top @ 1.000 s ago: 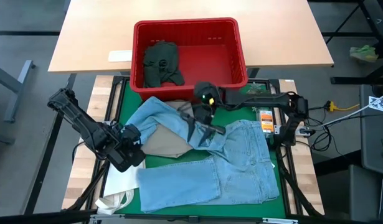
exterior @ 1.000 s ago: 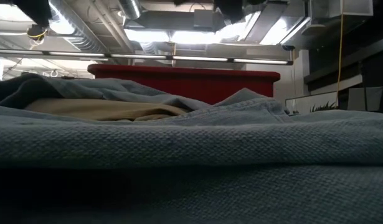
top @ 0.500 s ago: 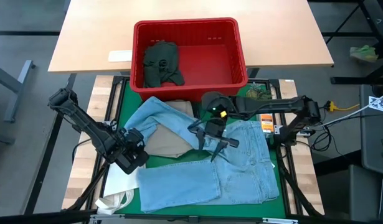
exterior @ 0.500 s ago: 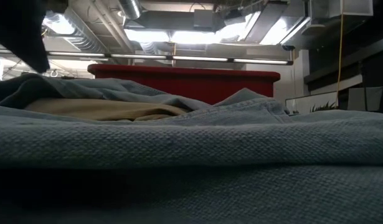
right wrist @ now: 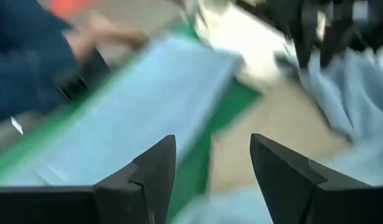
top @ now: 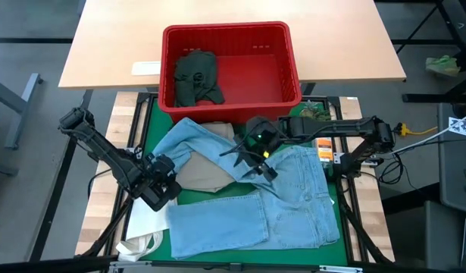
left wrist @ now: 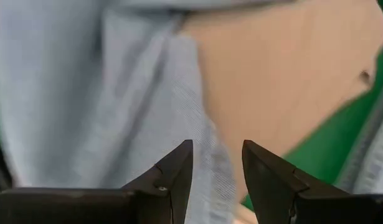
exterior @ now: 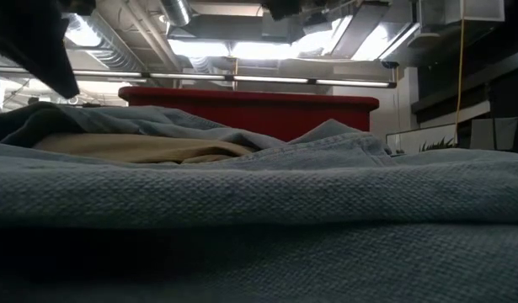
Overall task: Fold Laundry from Bin
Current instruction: Fold the light blue pants
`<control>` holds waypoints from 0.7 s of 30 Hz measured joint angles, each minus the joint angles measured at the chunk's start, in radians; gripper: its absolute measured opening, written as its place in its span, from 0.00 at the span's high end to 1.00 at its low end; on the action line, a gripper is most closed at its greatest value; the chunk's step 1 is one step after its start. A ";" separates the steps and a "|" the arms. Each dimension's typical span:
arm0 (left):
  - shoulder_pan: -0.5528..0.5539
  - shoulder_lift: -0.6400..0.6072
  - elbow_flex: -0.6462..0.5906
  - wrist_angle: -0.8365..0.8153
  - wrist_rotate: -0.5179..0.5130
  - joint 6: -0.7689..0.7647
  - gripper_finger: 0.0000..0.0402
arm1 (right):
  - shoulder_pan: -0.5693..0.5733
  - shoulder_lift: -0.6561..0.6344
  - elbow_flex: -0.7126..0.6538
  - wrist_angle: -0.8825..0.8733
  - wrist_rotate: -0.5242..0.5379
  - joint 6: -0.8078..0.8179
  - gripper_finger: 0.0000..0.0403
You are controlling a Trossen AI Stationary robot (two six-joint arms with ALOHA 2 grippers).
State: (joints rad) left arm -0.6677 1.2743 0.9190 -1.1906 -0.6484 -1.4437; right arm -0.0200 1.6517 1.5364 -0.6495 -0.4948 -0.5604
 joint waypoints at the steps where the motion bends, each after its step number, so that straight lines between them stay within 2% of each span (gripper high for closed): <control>1: 0.008 0.000 0.005 -0.023 -0.011 0.004 0.67 | 0.000 0.000 0.000 -0.020 0.027 -0.013 0.49; 5: 0.048 0.000 0.005 -0.128 -0.020 0.007 0.67 | 0.000 0.000 0.000 -0.046 0.038 -0.022 0.49; 8: 0.071 0.000 -0.020 -0.130 -0.017 0.047 0.67 | 0.008 0.000 0.000 -0.053 0.032 -0.022 0.49; 16: 0.127 0.000 -0.091 -0.064 -0.068 0.170 0.67 | 0.015 0.000 0.000 -0.058 0.032 -0.025 0.49; 21: 0.160 0.000 -0.162 0.045 -0.037 0.237 0.67 | 0.014 0.001 0.000 -0.057 0.032 -0.025 0.49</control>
State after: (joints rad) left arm -0.5074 1.2739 0.7566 -1.1453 -0.6853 -1.2071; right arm -0.0059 1.6524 1.5364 -0.7067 -0.4631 -0.5854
